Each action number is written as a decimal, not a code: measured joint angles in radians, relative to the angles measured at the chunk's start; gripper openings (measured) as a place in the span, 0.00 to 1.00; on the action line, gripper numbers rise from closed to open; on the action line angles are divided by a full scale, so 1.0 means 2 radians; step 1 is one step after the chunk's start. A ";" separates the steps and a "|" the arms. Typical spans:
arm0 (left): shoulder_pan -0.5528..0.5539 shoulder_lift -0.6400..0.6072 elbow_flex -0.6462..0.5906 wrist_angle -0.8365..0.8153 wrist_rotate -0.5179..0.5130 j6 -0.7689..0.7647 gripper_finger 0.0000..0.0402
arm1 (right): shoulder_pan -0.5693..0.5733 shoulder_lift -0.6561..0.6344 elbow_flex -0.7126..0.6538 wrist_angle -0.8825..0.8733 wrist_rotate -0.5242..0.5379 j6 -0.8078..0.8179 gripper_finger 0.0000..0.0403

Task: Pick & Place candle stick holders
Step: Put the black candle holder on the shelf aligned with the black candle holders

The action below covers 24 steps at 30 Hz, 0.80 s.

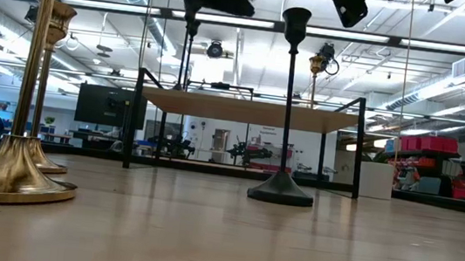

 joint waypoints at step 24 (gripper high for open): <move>0.028 0.090 0.000 0.121 -0.016 -0.039 0.47 | 0.005 0.000 0.000 -0.003 0.006 -0.012 0.75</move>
